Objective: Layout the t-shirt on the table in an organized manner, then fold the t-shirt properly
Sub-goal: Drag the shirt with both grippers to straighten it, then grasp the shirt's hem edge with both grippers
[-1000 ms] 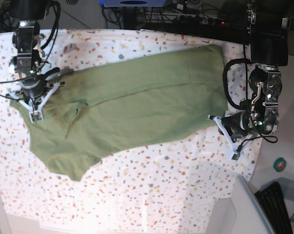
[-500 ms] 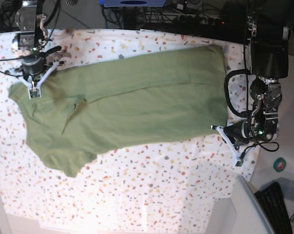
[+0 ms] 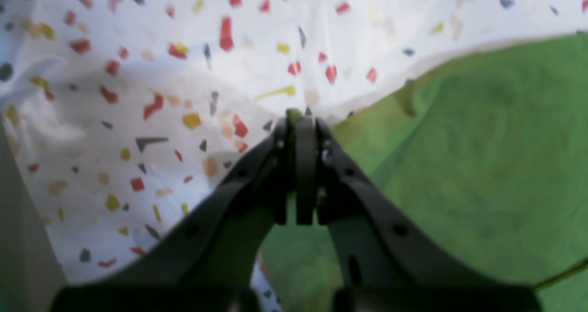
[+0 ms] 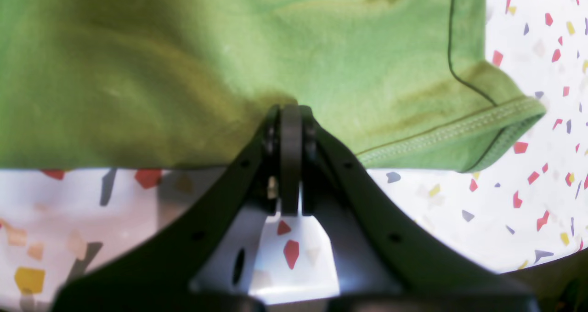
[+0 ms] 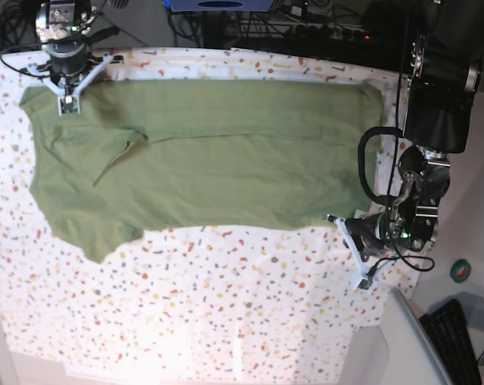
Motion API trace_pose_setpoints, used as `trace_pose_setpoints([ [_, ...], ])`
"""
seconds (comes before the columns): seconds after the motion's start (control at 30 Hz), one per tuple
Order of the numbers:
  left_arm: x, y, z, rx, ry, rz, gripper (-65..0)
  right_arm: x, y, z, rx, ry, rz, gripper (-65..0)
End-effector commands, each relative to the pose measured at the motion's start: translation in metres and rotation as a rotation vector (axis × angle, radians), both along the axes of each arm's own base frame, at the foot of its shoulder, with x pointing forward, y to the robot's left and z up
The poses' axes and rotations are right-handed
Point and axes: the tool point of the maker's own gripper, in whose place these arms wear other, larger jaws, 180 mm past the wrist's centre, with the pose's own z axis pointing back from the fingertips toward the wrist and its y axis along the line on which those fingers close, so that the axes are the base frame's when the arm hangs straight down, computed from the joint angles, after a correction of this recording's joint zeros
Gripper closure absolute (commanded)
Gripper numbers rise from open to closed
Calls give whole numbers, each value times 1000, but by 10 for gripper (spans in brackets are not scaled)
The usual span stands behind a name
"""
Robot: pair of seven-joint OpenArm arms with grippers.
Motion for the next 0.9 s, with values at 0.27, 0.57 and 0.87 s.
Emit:
trace_pose_setpoints([
  [0.27, 15, -8, 15, 13, -45, -42, 0, -45, 16, -1, 32, 112, -10, 0],
  [0.57, 5, -9, 7, 9, -28, -43, 0, 12, 8, 56, -16, -89, 10, 0],
  [0.87, -5, -9, -3, 8, -4, -41, 0, 134, -18, 132, -93, -339, 7, 0],
])
